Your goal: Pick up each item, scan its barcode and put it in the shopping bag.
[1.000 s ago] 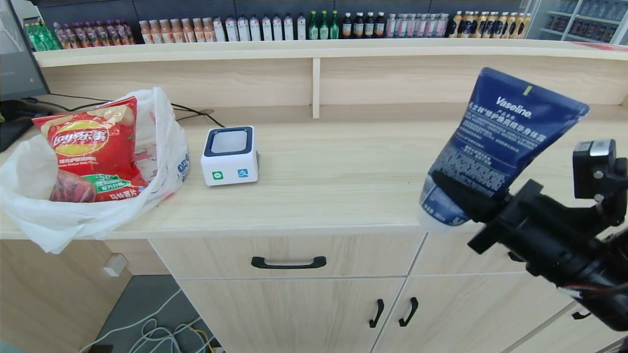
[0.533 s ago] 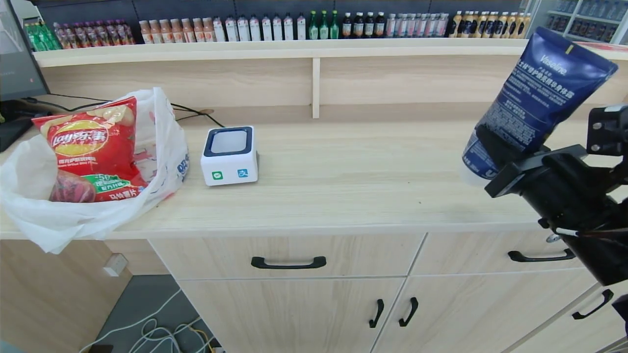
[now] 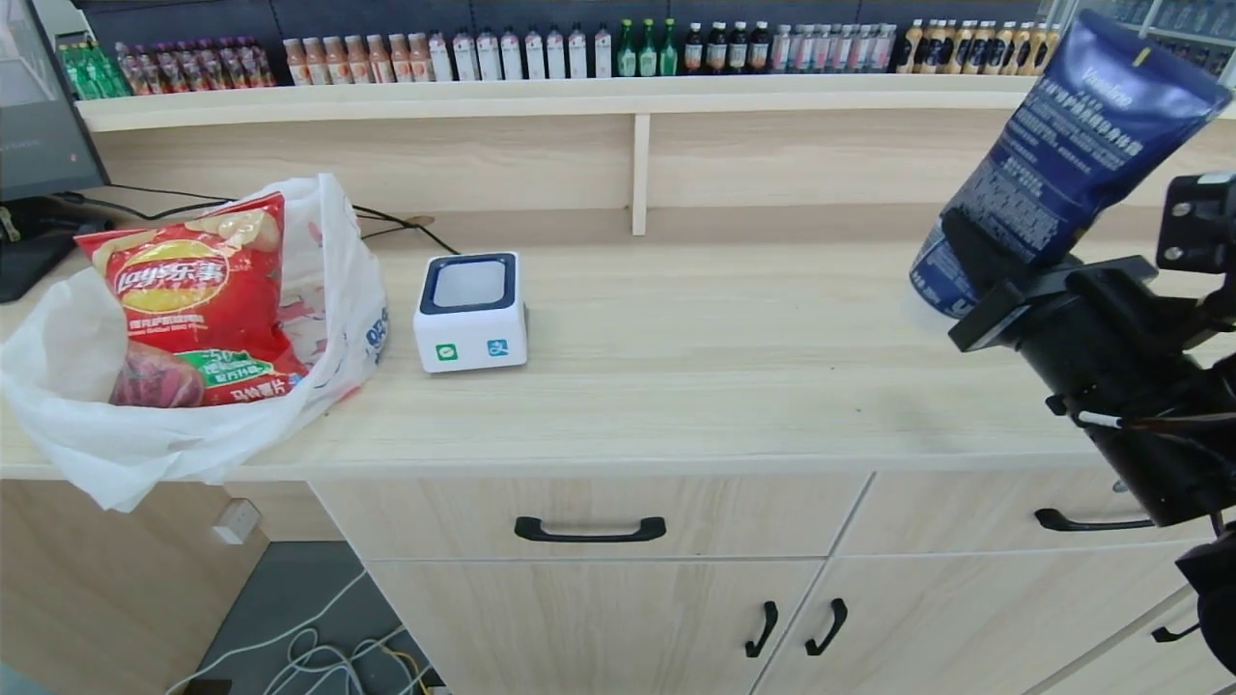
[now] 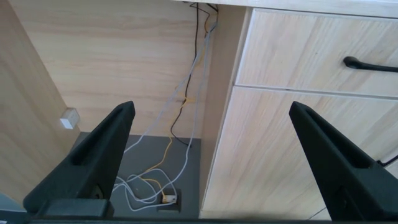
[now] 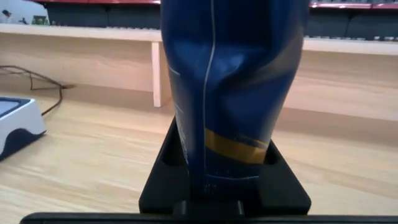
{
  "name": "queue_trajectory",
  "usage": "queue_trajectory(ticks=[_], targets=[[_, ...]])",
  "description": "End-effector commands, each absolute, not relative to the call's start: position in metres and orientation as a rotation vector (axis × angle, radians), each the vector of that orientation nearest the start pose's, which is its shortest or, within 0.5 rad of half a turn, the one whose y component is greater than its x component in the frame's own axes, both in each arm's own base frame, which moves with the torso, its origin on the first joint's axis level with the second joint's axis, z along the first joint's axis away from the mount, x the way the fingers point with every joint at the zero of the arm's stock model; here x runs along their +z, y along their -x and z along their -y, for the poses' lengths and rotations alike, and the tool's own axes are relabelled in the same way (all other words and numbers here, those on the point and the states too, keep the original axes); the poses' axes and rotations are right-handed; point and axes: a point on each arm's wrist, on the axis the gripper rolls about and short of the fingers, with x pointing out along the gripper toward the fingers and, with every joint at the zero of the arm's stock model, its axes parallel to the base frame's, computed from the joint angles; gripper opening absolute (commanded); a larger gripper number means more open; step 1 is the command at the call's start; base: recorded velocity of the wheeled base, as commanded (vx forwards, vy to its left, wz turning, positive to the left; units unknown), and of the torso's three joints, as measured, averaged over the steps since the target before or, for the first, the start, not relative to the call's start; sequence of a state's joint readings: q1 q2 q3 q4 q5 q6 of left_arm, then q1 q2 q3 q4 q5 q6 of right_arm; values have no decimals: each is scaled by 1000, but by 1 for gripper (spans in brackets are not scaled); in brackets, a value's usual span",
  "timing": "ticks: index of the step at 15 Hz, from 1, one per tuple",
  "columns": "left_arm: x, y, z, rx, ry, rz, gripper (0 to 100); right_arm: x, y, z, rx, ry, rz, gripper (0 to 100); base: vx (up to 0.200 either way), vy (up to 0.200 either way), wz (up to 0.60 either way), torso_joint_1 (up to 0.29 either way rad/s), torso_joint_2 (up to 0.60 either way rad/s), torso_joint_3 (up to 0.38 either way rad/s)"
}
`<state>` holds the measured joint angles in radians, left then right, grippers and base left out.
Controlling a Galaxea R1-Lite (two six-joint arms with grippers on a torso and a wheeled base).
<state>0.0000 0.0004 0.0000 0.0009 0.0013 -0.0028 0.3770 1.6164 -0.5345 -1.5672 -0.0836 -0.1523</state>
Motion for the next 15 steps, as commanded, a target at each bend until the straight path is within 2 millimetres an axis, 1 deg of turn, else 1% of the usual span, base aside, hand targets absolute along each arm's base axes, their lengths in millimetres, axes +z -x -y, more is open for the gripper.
queue_trajectory(ticks=[1, 9, 15], targets=[[75, 23, 0, 2, 3, 0, 100, 221, -235, -93, 259, 52, 467, 0, 0, 200, 0, 27, 7, 2], [75, 23, 0, 0, 3, 0, 100, 220, -233, -93, 264, 48, 464, 0, 0, 200, 0, 1, 1, 3], [75, 23, 0, 0, 3, 0, 100, 226, -231, -92, 263, 44, 487, 0, 0, 200, 0, 3, 2, 2]])
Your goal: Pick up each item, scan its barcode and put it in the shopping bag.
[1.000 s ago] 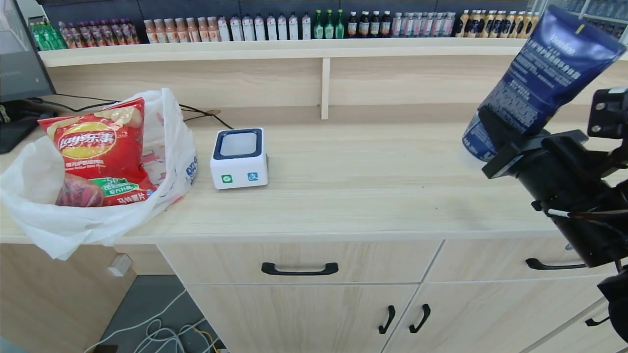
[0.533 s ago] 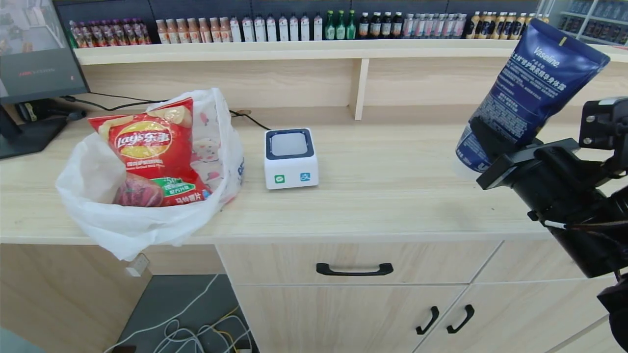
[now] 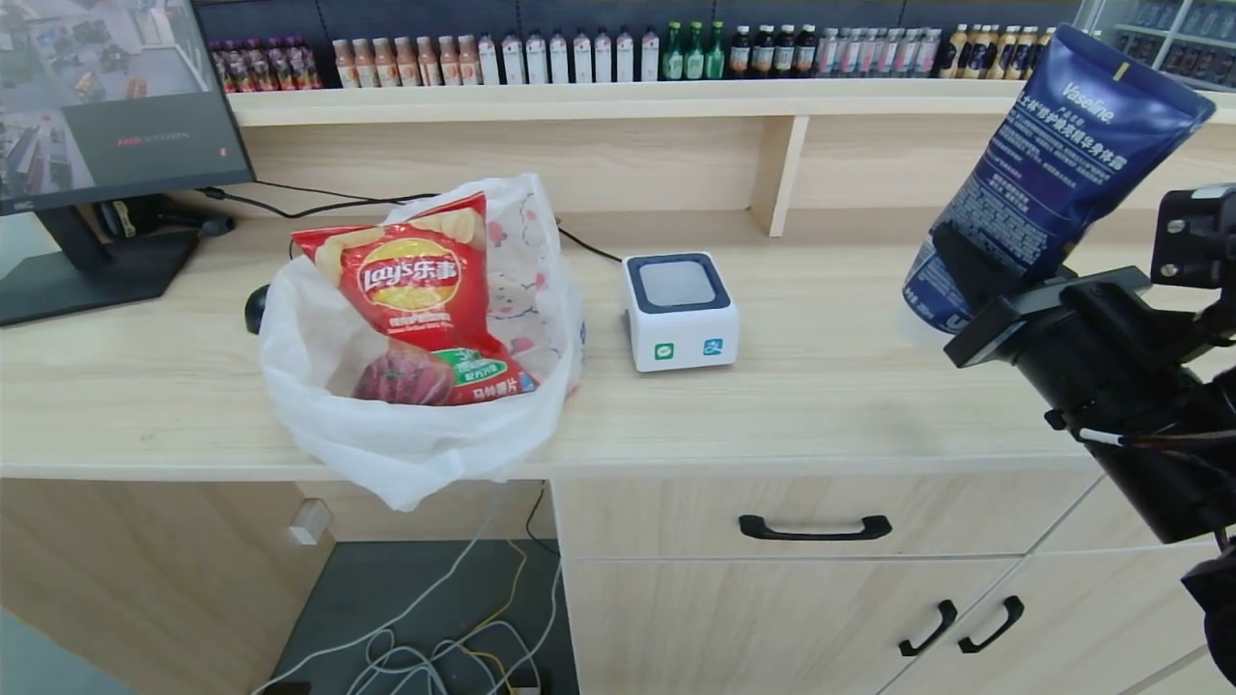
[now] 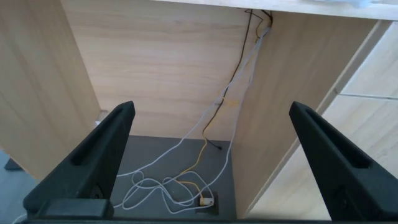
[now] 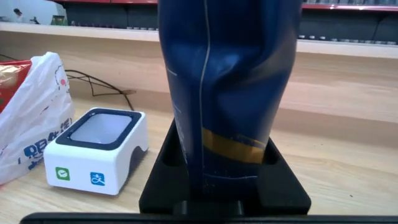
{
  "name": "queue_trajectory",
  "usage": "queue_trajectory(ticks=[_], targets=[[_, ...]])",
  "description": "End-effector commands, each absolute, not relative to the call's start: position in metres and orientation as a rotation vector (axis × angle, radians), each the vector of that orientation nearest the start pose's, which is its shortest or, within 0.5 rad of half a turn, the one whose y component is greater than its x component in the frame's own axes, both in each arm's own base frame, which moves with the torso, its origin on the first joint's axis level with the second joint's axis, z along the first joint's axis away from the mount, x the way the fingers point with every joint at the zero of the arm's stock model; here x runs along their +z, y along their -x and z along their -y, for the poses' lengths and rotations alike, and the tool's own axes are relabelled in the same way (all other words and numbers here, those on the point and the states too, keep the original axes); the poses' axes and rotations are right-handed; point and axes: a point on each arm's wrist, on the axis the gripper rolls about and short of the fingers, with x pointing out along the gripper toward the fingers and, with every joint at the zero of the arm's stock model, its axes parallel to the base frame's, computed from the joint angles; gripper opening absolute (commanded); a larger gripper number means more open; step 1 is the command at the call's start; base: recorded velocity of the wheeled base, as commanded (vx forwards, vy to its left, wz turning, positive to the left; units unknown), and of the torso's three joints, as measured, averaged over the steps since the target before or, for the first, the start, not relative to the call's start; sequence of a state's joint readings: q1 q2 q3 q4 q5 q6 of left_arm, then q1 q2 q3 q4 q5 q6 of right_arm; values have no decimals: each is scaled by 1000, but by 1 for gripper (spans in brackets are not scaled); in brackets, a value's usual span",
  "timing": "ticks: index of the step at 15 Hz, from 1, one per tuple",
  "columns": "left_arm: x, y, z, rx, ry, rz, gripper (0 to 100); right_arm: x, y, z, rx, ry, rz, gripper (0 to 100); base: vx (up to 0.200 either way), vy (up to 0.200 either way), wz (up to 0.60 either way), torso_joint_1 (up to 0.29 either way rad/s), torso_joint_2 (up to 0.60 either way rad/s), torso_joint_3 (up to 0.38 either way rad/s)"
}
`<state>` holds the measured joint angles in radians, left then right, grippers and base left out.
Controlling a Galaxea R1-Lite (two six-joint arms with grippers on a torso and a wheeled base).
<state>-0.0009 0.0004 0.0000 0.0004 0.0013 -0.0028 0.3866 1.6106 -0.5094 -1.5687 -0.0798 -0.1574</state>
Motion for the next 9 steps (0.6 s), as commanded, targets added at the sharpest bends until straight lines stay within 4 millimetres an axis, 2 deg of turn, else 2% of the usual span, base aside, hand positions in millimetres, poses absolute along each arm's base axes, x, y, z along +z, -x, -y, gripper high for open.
queue_trajectory(ticks=[1, 4, 9], targets=[[75, 23, 0, 0, 3, 0, 100, 226, -231, -92, 263, 44, 487, 0, 0, 200, 0, -7, -2, -2], [75, 23, 0, 2, 3, 0, 100, 226, -231, -92, 265, 44, 487, 0, 0, 200, 0, 2, 1, 4], [75, 23, 0, 2, 0, 0, 100, 226, -229, -92, 266, 50, 489, 0, 0, 0, 0, 0, 0, 0]])
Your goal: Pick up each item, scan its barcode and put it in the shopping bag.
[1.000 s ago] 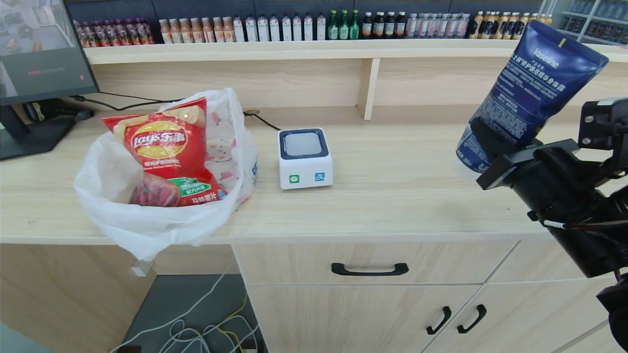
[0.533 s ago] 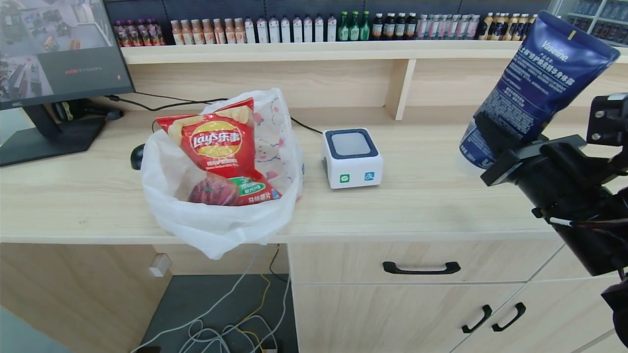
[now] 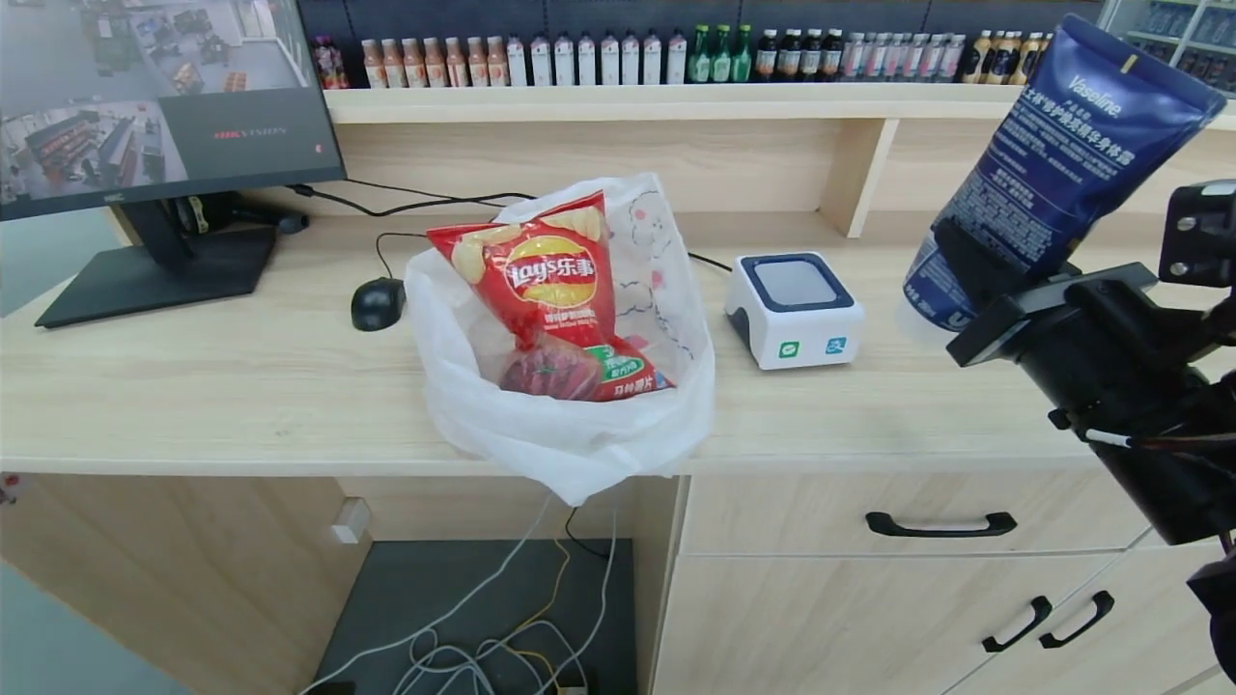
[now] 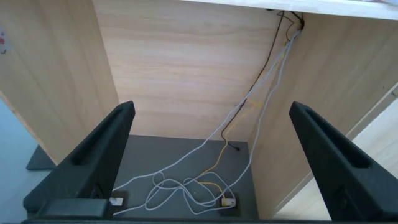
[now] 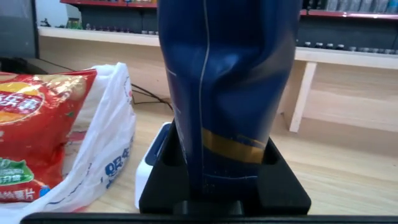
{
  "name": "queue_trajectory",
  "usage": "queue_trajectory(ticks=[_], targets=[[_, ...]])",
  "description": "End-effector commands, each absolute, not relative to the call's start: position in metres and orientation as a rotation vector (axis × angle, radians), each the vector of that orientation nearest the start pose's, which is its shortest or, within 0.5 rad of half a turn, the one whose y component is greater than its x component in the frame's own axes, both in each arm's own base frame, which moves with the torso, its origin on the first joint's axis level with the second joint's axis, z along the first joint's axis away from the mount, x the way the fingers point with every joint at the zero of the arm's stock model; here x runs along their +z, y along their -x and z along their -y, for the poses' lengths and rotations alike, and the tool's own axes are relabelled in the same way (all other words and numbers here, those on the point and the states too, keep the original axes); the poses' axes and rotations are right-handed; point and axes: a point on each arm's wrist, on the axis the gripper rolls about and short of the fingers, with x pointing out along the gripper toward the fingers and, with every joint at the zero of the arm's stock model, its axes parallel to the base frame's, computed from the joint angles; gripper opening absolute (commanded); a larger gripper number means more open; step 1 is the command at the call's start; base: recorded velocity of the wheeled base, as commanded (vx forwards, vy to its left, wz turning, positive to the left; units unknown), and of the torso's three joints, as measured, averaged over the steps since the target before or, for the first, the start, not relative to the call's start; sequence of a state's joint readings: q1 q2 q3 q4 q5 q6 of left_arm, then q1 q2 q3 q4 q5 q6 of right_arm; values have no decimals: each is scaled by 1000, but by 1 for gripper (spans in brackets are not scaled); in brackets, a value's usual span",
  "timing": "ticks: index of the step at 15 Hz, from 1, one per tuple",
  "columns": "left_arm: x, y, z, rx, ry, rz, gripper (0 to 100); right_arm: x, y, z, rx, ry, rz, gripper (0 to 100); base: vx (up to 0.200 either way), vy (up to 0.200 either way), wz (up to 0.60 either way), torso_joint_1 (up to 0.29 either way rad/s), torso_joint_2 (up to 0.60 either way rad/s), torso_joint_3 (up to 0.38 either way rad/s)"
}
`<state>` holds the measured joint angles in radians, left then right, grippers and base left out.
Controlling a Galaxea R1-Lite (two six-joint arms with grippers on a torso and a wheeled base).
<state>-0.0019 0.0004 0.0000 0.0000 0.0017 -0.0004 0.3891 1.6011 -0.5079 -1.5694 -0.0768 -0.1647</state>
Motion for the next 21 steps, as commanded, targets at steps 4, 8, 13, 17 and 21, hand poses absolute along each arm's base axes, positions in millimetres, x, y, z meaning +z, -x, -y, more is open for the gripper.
queue_trajectory(ticks=[4, 8, 13, 17, 21], targets=[[75, 23, 0, 0, 0, 0, 100, 226, -228, -91, 260, 80, 494, 0, 0, 0, 0, 0, 0, 0], [75, 23, 0, 2, 0, 0, 100, 220, -231, -84, 204, 200, 469, 0, 0, 0, 0, 0, 0, 0], [75, 23, 0, 0, 0, 0, 100, 244, -242, -94, 169, 453, 477, 0, 0, 0, 0, 0, 0, 0], [75, 23, 0, 2, 0, 0, 100, 267, -246, -115, 206, 544, 511, 0, 0, 0, 0, 0, 0, 0], [75, 23, 0, 0, 2, 0, 100, 282, -247, -128, 244, 601, 510, 0, 0, 0, 0, 0, 0, 0]])
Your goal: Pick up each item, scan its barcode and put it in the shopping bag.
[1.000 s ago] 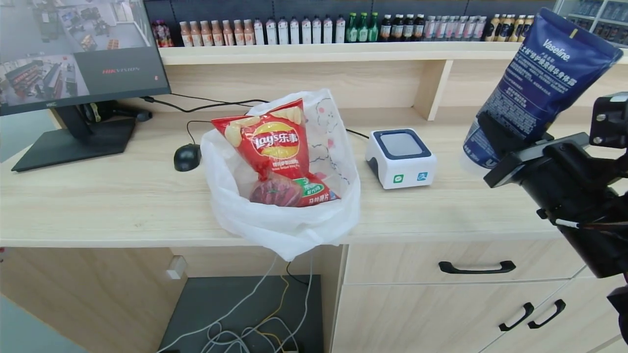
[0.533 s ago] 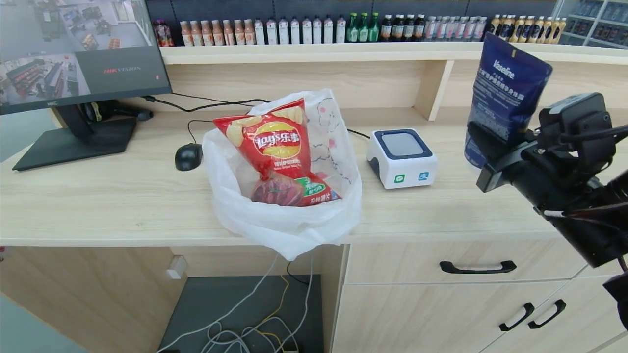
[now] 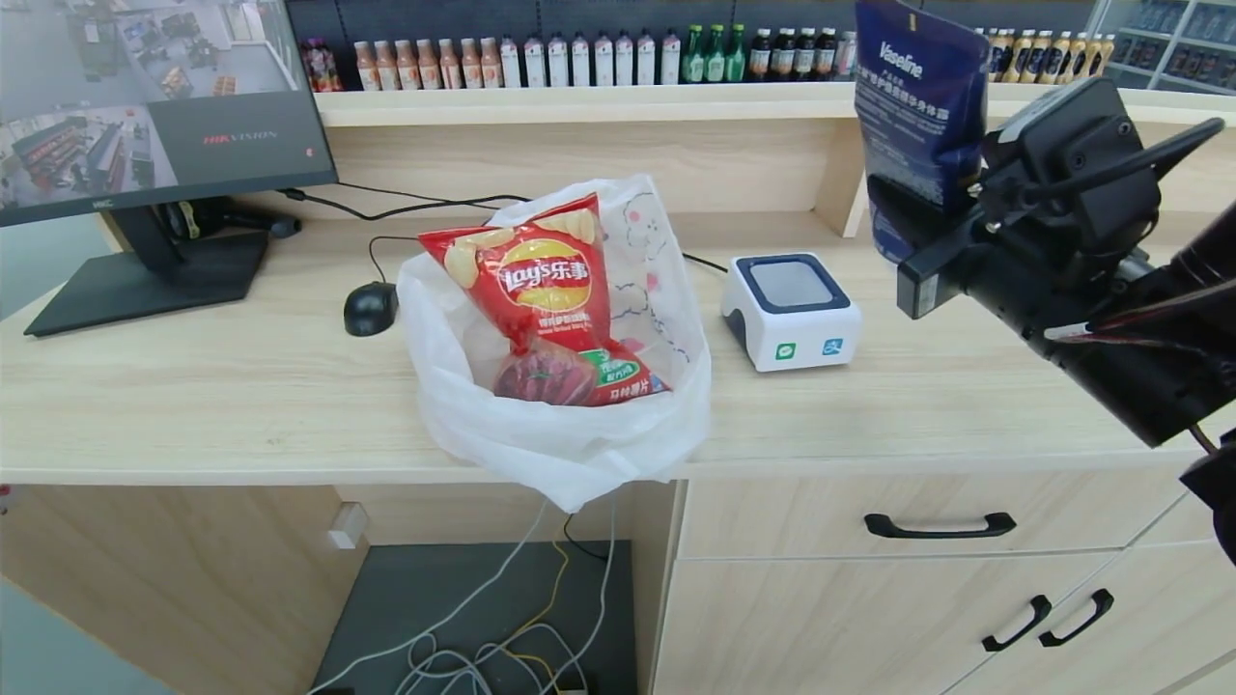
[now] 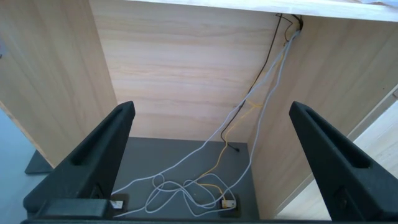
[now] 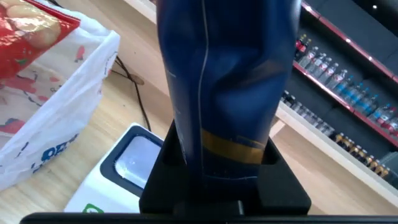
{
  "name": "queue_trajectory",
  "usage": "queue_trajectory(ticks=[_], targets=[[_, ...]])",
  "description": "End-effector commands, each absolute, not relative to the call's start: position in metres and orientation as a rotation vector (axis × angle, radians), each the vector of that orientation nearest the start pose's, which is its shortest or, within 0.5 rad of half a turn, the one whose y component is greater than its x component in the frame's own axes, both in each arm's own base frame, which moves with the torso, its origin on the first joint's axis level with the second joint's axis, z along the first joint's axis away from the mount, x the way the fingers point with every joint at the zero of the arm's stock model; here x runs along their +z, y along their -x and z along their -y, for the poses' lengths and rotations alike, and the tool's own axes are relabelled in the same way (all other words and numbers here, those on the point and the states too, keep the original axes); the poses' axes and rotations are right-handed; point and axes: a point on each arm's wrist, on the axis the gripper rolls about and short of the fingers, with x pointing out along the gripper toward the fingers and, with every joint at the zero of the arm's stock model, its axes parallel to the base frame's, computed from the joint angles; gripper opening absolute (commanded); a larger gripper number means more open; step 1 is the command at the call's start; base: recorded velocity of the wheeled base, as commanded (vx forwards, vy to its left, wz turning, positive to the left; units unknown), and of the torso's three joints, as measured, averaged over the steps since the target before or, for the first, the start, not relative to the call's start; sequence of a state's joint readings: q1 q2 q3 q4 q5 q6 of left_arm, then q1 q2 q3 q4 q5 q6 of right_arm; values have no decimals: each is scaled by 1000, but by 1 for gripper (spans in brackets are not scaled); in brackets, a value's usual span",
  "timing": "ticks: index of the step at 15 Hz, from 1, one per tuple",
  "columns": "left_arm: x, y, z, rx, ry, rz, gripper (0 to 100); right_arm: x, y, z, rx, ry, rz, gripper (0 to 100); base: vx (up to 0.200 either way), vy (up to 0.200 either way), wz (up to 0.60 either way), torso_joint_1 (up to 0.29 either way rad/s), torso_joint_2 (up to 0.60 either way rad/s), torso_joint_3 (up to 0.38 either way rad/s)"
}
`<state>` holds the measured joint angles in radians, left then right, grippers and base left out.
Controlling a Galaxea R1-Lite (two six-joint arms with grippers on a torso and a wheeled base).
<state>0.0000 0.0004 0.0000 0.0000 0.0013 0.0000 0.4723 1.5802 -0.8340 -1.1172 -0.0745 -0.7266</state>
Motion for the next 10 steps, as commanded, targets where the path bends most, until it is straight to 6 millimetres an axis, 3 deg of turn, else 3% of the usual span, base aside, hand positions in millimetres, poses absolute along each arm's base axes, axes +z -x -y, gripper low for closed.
queue_trajectory(ticks=[1, 7, 10], targets=[[75, 23, 0, 0, 2, 0, 100, 284, -247, -129, 251, 616, 513, 0, 0, 0, 0, 0, 0, 0], [75, 23, 0, 2, 2, 0, 100, 281, -271, -135, 388, 800, 553, 0, 0, 0, 0, 0, 0, 0], [75, 23, 0, 2, 2, 0, 100, 279, -296, -130, 444, 921, 600, 0, 0, 0, 0, 0, 0, 0]])
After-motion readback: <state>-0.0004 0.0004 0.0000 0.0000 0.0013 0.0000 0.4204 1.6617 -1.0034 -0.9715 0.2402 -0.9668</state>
